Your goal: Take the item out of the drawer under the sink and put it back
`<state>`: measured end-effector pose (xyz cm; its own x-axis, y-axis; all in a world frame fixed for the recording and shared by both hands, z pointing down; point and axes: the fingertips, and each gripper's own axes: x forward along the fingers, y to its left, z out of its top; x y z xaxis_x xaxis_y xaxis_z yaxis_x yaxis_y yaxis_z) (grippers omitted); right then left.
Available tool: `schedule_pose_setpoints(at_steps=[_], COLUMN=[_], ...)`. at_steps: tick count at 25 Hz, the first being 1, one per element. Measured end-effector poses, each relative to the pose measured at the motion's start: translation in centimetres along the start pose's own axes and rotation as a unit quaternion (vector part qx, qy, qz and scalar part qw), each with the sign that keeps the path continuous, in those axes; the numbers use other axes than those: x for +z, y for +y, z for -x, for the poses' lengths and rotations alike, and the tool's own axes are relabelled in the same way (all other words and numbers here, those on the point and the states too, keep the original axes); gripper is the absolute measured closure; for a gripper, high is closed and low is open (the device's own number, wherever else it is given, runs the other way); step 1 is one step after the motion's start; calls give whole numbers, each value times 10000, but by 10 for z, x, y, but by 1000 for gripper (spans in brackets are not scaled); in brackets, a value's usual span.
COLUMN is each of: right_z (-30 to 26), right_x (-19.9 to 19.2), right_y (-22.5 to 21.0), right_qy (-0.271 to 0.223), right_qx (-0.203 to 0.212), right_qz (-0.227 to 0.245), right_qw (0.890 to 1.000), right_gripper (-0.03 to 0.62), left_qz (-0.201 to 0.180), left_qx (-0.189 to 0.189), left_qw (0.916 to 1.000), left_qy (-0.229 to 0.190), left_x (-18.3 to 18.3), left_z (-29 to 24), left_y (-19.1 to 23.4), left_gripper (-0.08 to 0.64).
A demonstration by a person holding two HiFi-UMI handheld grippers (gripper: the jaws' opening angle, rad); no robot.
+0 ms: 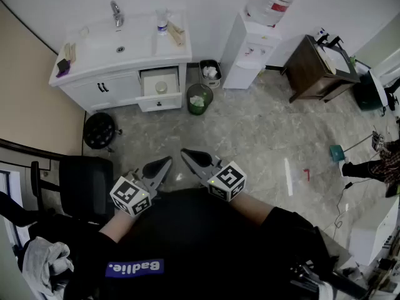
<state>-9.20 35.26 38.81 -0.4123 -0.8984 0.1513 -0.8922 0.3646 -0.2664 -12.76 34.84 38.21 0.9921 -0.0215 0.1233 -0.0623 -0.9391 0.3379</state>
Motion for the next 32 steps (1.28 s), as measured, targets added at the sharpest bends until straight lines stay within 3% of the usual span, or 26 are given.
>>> schedule_pose_setpoints(at_steps=[15,32], right_z=[8,30], right_x=[3,14], right_y=[-8,-79], right_qy=[-3,-3], right_qx=[244,628], right_qz=[18,-84], right_qw=[9997,9980], right_gripper=[591,591], left_qz=[22,-18], left_qx=[171,782], left_qw=[9998,9969], left_qy=[-28,-126], left_x=[1,9], left_z=[-15,-76], left_y=[-4,-5], left_gripper=[568,568])
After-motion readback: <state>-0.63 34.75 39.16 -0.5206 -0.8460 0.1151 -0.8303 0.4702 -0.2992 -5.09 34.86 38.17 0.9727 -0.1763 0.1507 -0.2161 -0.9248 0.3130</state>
